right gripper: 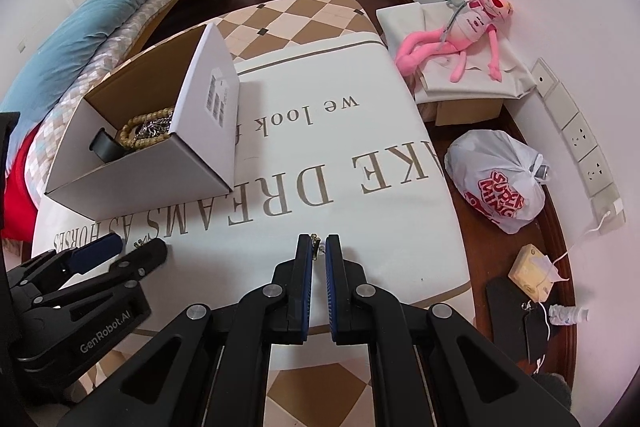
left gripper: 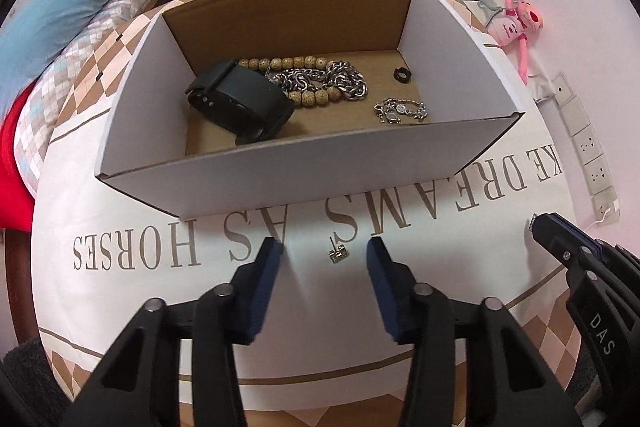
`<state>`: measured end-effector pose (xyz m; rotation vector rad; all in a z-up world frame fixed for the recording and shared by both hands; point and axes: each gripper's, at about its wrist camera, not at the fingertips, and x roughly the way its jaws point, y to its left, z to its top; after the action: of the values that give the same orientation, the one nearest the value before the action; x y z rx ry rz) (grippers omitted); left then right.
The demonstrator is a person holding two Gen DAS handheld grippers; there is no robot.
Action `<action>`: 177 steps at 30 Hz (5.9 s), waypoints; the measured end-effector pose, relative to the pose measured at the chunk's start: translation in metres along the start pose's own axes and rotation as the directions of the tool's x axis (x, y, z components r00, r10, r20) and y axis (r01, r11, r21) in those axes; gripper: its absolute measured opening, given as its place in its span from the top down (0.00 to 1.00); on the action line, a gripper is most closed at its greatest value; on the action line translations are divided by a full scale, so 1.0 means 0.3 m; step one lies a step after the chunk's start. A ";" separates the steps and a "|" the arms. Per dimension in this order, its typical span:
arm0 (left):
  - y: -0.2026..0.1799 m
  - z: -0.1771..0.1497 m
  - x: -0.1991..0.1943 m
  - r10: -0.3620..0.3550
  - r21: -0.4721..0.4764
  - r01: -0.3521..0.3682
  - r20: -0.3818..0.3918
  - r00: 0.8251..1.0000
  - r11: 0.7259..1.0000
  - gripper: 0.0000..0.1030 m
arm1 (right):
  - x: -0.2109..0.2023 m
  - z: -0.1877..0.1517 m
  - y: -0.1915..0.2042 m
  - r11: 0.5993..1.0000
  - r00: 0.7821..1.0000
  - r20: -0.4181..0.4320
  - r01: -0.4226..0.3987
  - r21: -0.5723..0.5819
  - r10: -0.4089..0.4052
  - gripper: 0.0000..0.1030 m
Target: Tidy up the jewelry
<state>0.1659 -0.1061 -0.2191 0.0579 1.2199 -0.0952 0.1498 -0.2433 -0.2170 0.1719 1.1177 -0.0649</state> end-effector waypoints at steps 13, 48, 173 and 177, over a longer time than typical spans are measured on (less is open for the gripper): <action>-0.021 -0.003 -0.004 0.006 0.036 -0.007 0.022 1.000 0.999 0.94 | 0.005 0.010 -0.019 1.000 1.000 0.000 0.003 0.018 -0.003 0.93; 0.255 0.389 -0.246 -0.194 -0.070 0.199 0.074 0.978 0.977 0.94 | -0.101 0.422 0.285 0.960 0.962 -0.002 -0.272 -0.070 0.272 0.94; 0.288 0.116 -0.686 0.113 -0.183 -0.100 0.065 0.991 0.978 0.00 | -0.630 0.262 0.271 0.984 0.995 0.081 0.075 -0.161 -0.063 0.00; 0.289 0.132 -0.678 0.104 -0.184 -0.092 0.055 0.993 0.979 0.00 | -0.618 0.280 0.274 0.983 0.996 0.063 0.073 -0.166 -0.063 0.00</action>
<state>0.1428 -0.0151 -0.0150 -0.0437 1.1553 0.0996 0.1546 -0.1830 -0.0060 -0.0187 1.0661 -0.0360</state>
